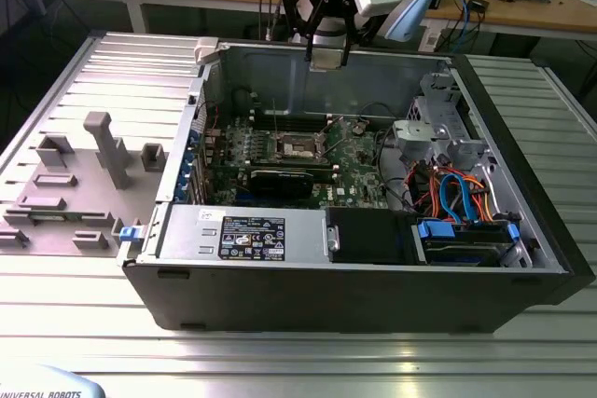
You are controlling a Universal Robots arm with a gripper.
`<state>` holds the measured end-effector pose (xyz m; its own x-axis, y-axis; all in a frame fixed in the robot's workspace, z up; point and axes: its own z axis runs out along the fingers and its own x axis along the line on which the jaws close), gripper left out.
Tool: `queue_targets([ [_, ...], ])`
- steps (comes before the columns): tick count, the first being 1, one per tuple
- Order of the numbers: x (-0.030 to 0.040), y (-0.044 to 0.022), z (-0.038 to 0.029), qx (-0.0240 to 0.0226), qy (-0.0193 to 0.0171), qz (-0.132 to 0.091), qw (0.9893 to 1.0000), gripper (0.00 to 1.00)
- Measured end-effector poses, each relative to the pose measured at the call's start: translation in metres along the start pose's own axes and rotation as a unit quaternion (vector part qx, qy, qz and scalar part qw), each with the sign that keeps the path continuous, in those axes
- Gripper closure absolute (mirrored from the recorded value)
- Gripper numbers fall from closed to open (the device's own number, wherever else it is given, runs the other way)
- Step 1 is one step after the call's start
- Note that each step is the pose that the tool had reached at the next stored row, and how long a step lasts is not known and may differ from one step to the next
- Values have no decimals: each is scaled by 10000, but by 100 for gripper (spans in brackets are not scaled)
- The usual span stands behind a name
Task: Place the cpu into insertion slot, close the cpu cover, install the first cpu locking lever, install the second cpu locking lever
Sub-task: 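Place the cpu into insertion slot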
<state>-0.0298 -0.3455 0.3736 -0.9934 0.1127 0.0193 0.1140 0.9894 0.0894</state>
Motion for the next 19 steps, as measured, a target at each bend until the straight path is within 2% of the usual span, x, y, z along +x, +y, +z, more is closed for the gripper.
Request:
queue_targets([
  [12,0,0,0,-1,-4,48,10000,46],
  [19,0,0,0,-3,-17,185,9998,46],
])
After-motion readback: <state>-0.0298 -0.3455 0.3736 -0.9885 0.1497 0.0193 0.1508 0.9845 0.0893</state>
